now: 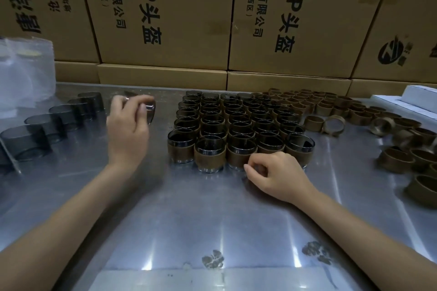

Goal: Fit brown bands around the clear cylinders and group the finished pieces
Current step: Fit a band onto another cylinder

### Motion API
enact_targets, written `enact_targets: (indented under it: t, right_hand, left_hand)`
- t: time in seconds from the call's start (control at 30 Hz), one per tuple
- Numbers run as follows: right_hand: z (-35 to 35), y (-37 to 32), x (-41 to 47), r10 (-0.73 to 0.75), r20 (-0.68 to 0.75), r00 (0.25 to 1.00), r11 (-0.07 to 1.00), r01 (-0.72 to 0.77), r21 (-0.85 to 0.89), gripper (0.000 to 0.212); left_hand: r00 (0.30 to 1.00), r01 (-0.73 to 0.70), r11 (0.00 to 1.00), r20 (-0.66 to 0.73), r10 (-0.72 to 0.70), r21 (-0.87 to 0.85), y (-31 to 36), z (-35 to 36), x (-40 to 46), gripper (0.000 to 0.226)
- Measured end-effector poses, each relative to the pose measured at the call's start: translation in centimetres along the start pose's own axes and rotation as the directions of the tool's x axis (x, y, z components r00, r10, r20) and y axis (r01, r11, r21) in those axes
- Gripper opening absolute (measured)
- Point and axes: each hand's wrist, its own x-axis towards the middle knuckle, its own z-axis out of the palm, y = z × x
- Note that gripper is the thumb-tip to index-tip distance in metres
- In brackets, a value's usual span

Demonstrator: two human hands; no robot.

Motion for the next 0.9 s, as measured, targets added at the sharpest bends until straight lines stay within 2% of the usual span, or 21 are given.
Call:
enact_targets:
  t: [0.07,0.1,0.17,0.2,0.27,0.3,0.4,0.47,0.53,0.63,0.77,0.9]
  right_hand:
    - [-0.2,-0.1,-0.1,-0.005,-0.005,1.0,1.0,0.005,0.004,0.023]
    - [-0.3,-0.1,-0.1,-0.012,-0.009,1.0,1.0,0.012,0.011,0.023]
    - [-0.6,-0.2,-0.3,-0.029,-0.037,0.999,0.999,0.03,0.041,0.029]
    - [-0.8,-0.3,-0.5,-0.037,-0.053,0.998,0.997,0.04,0.058,0.034]
    - [-1.0,-0.4,-0.7,-0.044,-0.085,0.995,0.996,0.051,0.078,0.046]
    - [-1.1,-0.5,-0.8,-0.045,-0.103,0.994,0.995,0.054,0.087,0.052]
    - [-1.2,-0.7,-1.0,-0.107,-0.129,0.986,0.987,0.121,0.105,0.07]
    - [-1.3,-1.0,-1.3,-0.183,-0.164,0.969,0.975,0.2,0.094,0.07]
    - [-1.5,-1.5,-1.3,-0.201,-0.171,0.965,0.971,0.22,0.096,0.069]
    - [-1.9,-1.5,-1.6,-0.165,-0.112,0.98,0.978,0.177,0.11,0.07]
    - [-2.6,-0.6,-2.4,-0.171,0.014,0.985,0.985,0.17,0.029,0.06]
    - [-2.8,0.2,-2.4,-0.101,0.142,0.985,0.993,0.109,-0.051,0.048]
  left_hand:
    - [0.995,-0.073,0.974,-0.084,0.056,-0.216,3.6,-0.2,-0.6,0.025]
    - [0.996,-0.065,0.939,-0.074,0.042,-0.338,5.5,-0.2,-1.2,0.024]
    - [0.997,0.07,0.814,0.058,-0.045,-0.577,8.8,0.5,-3.0,0.022]
    - [0.985,0.164,0.749,0.146,-0.09,-0.642,10.2,1.0,-4.1,0.023]
    - [0.941,0.312,0.656,0.32,-0.112,-0.687,12.0,2.0,-6.2,0.022]
    - [0.918,0.346,0.639,0.388,-0.08,-0.687,12.4,2.5,-7.1,0.022]
    - [0.885,0.356,0.64,0.466,0.004,-0.681,11.9,3.2,-9.0,0.024]
    - [0.866,0.402,0.611,0.5,-0.011,-0.682,11.1,3.4,-9.3,0.029]
    - [0.846,0.41,0.662,0.533,-0.019,-0.627,10.5,3.6,-9.1,0.035]
    - [0.799,0.368,0.798,0.601,-0.009,-0.477,9.6,3.8,-8.8,0.041]
    - [0.732,0.168,0.961,0.68,0.027,-0.219,8.6,3.4,-8.3,0.051]
    - [0.694,-0.011,0.995,0.716,0.077,-0.096,8.2,3.1,-8.0,0.05]
